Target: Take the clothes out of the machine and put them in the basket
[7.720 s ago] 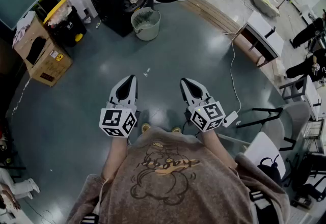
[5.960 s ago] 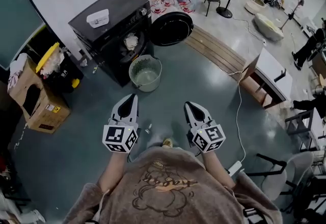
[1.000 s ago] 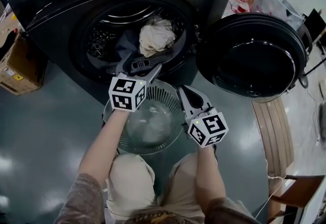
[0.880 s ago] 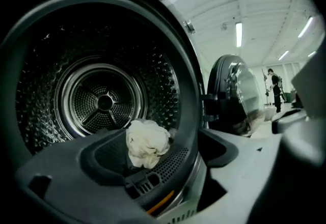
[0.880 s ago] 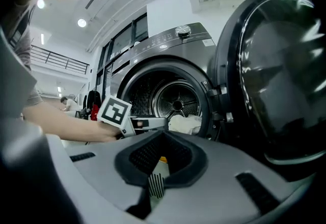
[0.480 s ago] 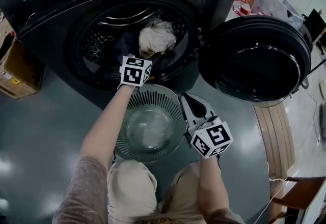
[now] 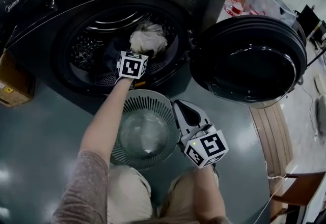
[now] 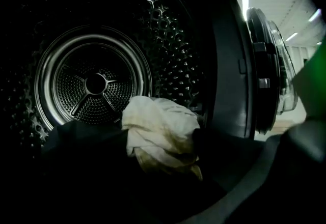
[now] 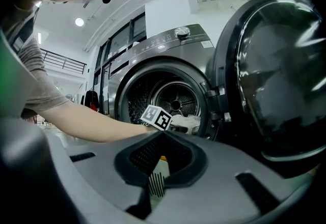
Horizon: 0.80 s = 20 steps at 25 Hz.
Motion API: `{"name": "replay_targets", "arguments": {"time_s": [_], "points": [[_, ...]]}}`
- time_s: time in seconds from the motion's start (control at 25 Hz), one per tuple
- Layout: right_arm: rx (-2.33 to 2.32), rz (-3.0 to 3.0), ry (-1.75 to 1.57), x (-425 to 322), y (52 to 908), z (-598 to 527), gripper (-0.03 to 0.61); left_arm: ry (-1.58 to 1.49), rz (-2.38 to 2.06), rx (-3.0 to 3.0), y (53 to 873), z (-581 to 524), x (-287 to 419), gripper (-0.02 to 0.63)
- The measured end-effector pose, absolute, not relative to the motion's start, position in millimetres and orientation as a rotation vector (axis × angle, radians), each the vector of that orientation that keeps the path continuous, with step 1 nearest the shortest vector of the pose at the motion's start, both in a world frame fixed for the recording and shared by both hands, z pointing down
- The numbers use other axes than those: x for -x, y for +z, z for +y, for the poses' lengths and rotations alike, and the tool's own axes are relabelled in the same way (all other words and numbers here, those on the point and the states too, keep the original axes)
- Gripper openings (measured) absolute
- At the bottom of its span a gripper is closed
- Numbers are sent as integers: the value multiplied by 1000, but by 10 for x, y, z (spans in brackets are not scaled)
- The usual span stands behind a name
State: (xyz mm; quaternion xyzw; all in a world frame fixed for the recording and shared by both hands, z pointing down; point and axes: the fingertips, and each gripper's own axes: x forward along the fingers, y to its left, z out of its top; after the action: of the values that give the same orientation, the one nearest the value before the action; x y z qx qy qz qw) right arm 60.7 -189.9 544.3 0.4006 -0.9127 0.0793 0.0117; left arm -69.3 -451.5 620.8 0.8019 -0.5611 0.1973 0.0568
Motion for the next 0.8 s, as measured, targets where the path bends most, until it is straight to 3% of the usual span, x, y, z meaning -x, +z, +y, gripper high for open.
{"name": "replay_targets", "arguments": {"time_s": [0.12,0.28,0.4,0.8], "points": [[-1245,-2846,246,-582,5449,-1896,-3,629,-1723,-2402,6220,-4556,743,343],[-1260,-2851,260,-607,5444,-1917,-3,666,-1739,-2401,6230,-4549,736,188],[-1288,-2845,270,-630,5454,-1955,-3,642,-1714,-2390,6218,-4496,701,123],[-1262,-2825,257,-610,5548,-1957,-3,554,-1727,-2441,5850,-4042,662,85]]}}
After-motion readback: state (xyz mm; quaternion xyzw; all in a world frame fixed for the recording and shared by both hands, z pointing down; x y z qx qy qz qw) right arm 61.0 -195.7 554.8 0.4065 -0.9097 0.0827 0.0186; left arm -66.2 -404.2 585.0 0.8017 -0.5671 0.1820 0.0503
